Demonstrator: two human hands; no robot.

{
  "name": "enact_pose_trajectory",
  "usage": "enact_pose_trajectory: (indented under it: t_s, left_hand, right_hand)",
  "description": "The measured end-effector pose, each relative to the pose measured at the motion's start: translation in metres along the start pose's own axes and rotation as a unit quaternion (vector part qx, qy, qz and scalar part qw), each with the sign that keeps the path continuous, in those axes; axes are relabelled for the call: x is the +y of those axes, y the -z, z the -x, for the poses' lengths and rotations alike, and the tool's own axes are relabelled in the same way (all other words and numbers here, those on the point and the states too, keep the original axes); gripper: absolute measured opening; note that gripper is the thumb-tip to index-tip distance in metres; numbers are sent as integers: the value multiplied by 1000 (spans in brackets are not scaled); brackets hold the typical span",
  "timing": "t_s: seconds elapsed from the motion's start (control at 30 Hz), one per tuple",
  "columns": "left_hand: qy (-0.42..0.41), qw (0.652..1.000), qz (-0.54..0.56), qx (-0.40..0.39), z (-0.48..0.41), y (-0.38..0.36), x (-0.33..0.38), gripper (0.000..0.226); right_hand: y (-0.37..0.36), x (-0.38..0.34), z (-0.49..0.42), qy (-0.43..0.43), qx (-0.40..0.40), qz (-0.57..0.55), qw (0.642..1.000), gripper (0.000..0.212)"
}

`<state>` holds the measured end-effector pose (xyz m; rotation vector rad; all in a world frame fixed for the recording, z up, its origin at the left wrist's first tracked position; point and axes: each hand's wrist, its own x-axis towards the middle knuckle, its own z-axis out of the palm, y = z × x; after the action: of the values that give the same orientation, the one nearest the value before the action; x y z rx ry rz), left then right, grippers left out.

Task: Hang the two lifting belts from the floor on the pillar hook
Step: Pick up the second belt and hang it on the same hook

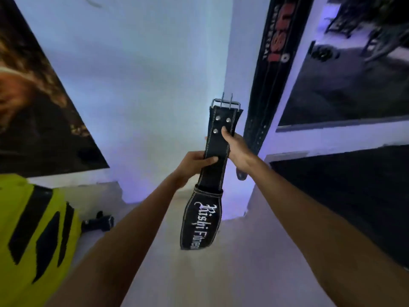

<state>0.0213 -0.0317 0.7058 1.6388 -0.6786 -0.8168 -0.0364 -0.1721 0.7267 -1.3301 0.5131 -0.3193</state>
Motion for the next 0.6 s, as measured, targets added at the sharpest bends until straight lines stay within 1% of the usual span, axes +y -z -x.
enact_pose_trajectory:
  t_s: [0.07,0.13,0.17,0.2,0.27,0.33,0.37,0.43,0.5,0.6]
  left_hand:
    - [-50,998,22,2,-4,-18,47,19]
    - [-103,994,36,21,-9,-39,89,24]
    - [-131,990,44,31,-11,-48,108,25]
    - [-156,985,54,41,-16,-57,125,25]
    - [-195,976,73,60,-24,-71,157,21]
    - [-213,970,93,68,-33,-82,187,18]
    - [-217,968,106,67,-37,-88,199,18]
    - [-224,965,114,71,-43,-100,214,20]
    - [-241,962,103,81,-46,-113,217,23]
    - [-260,956,74,118,-43,-131,207,23]
  right_hand:
    - [11,-52,11,67,-4,9,998,45]
    - [28,-90,21,110,-9,-8,994,39]
    - [38,-105,26,115,-18,-12,993,39]
    - [49,-115,32,110,-33,-7,993,44]
    - [73,-125,39,90,-76,43,992,48]
    - [92,-128,42,78,-119,77,987,39]
    - [98,-130,43,92,-127,66,985,36]
    - [105,-140,41,152,-119,17,981,37]
    - [111,-152,39,203,-96,-2,974,35]
    - [121,-154,40,205,-86,17,975,32]
